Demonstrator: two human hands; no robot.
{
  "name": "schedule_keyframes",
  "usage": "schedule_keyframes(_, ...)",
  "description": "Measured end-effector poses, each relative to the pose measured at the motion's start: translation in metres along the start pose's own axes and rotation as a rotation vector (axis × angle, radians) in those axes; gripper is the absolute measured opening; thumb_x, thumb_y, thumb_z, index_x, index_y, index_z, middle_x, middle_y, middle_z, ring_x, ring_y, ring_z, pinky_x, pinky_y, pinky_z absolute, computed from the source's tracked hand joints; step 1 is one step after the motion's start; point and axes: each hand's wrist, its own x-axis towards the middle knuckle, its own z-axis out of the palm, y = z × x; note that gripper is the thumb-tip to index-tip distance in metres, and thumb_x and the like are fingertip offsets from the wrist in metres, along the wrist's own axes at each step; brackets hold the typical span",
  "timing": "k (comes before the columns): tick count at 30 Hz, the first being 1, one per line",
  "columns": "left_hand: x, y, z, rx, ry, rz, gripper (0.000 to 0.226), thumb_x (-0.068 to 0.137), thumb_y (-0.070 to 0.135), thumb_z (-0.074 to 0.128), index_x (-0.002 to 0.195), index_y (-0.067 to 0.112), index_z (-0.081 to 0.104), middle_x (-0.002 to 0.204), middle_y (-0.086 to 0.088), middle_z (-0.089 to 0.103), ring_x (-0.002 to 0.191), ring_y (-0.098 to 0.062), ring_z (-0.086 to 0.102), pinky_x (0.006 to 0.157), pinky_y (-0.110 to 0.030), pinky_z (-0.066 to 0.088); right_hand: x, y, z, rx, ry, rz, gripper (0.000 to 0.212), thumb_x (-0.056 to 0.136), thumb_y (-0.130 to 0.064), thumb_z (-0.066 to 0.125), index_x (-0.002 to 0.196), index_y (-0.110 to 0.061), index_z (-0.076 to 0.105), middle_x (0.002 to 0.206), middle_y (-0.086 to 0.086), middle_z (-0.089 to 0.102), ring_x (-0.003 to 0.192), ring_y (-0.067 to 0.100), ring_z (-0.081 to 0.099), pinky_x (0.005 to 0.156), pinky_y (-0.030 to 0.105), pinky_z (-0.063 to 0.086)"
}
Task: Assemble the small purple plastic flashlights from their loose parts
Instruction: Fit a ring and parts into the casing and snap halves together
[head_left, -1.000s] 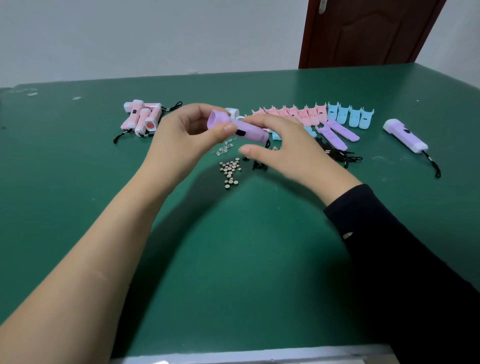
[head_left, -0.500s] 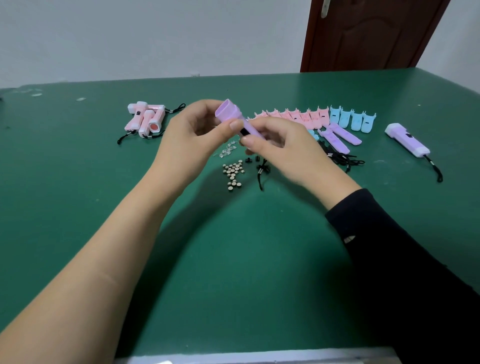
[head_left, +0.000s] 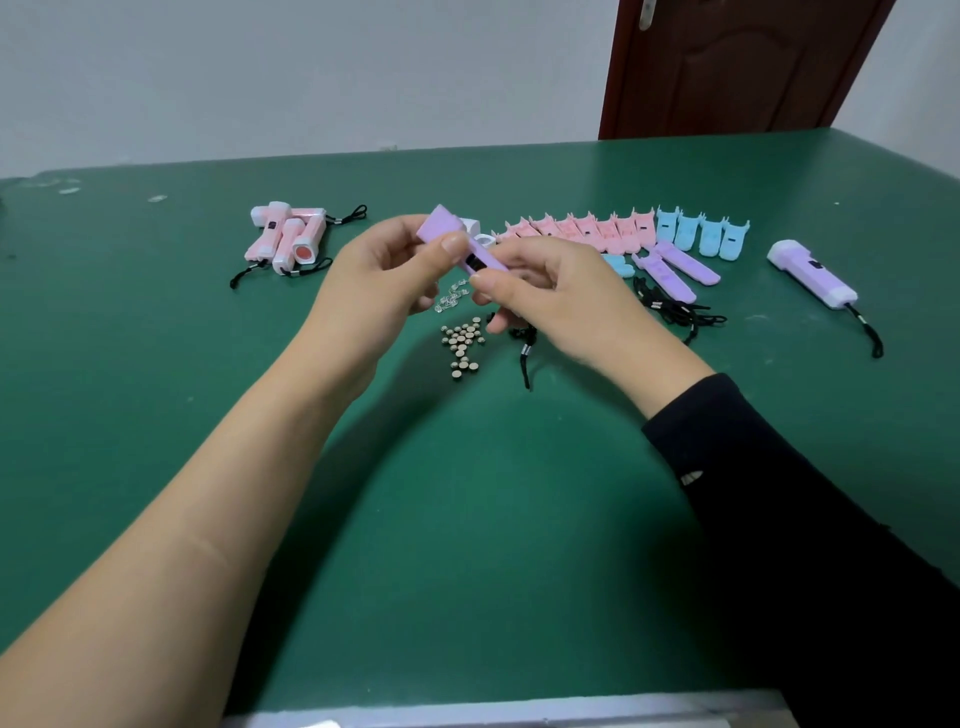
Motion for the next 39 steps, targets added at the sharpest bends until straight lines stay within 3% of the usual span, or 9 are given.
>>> schedule_keyframes(8, 0.001, 0.001, -0.006, -0.136, 0.007, -0.104, 0.016, 0.086, 0.04, 0.064, 0.079, 0.028, 0.072, 0.077, 0.017, 0.062, 0.065, -0.006, 0.047, 0.072, -0.023, 0.045, -0.001, -0.004, -0.002, -0.027, -0.06, 0.068, 0.025, 0.098, -0.033, 0.05, 0.095, -0.014, 0.066, 0.069, -0.006, 0.069, 0.052, 0.007, 0.056, 0.064, 0.021, 0.046)
schedule_keyframes(13, 0.001, 0.001, -0.004, -0.196, -0.027, -0.134, 0.015, 0.086, 0.04, 0.064, 0.085, 0.026, 0.07, 0.08, 0.015, 0.062, 0.065, -0.006, 0.048, 0.069, -0.021, 0.045, -0.002, -0.005, -0.003, -0.117, 0.012, 0.023, 0.026, 0.099, -0.028, 0.05, 0.087, -0.01, 0.065, 0.059, -0.007, 0.062, 0.048, 0.007, 0.049, 0.06, 0.023, 0.045)
schedule_keyframes(20, 0.0, 0.002, -0.005, -0.148, -0.005, -0.125, 0.014, 0.096, 0.032, 0.058, 0.085, 0.026, 0.065, 0.072, 0.019, 0.058, 0.061, -0.003, 0.043, 0.066, -0.018, 0.041, -0.003, -0.007, 0.004, -0.099, -0.029, 0.071, 0.025, 0.099, -0.033, 0.047, 0.083, -0.021, 0.062, 0.055, -0.01, 0.054, 0.045, 0.004, 0.043, 0.06, 0.025, 0.041)
schedule_keyframes(27, 0.0, 0.003, -0.003, -0.142, -0.033, -0.227, 0.016, 0.086, 0.042, 0.064, 0.082, 0.026, 0.064, 0.078, 0.012, 0.065, 0.067, -0.009, 0.046, 0.068, -0.022, 0.042, -0.002, -0.005, 0.019, 0.047, -0.016, 0.127, 0.03, 0.1, -0.039, 0.043, 0.092, -0.02, 0.064, 0.054, -0.011, 0.045, 0.042, -0.001, 0.039, 0.055, 0.022, 0.034)
schedule_keyframes(31, 0.001, 0.004, 0.002, -0.233, -0.052, -0.343, 0.03, 0.094, 0.051, 0.05, 0.088, 0.027, 0.066, 0.07, 0.01, 0.058, 0.07, -0.009, 0.053, 0.078, -0.03, 0.045, -0.006, -0.005, 0.039, 0.307, 0.017, 0.215, 0.03, 0.101, -0.036, 0.043, 0.086, -0.016, 0.06, 0.051, -0.009, 0.04, 0.039, 0.005, 0.031, 0.048, 0.023, 0.028)
schedule_keyframes(34, 0.001, 0.004, 0.003, -0.302, -0.045, -0.392, 0.043, 0.097, 0.054, 0.044, 0.099, 0.018, 0.066, 0.066, 0.004, 0.053, 0.062, -0.013, 0.051, 0.066, -0.028, 0.049, -0.011, -0.008, 0.054, 0.511, -0.006, 0.3, 0.03, 0.101, -0.036, 0.043, 0.09, -0.012, 0.057, 0.053, -0.005, 0.039, 0.038, 0.007, 0.027, 0.045, 0.022, 0.026)
schedule_keyframes(36, 0.0, 0.003, 0.002, -0.306, -0.056, -0.42, 0.042, 0.099, 0.051, 0.042, 0.1, 0.016, 0.064, 0.073, 0.005, 0.059, 0.062, -0.014, 0.052, 0.056, -0.024, 0.048, -0.013, -0.008, 0.059, 0.583, -0.024, 0.353, 0.03, 0.1, -0.038, 0.045, 0.083, -0.014, 0.052, 0.053, -0.004, 0.041, 0.038, 0.008, 0.027, 0.044, 0.021, 0.028)
schedule_keyframes(39, -0.001, 0.002, 0.005, -0.308, -0.024, -0.461, 0.04, 0.1, 0.048, 0.042, 0.095, 0.015, 0.063, 0.082, 0.006, 0.068, 0.064, -0.013, 0.059, 0.056, -0.022, 0.049, -0.014, -0.009, 0.062, 0.623, -0.047, 0.398, 0.028, 0.099, -0.037, 0.045, 0.08, -0.017, 0.048, 0.053, -0.004, 0.041, 0.039, 0.009, 0.026, 0.044, 0.021, 0.029)
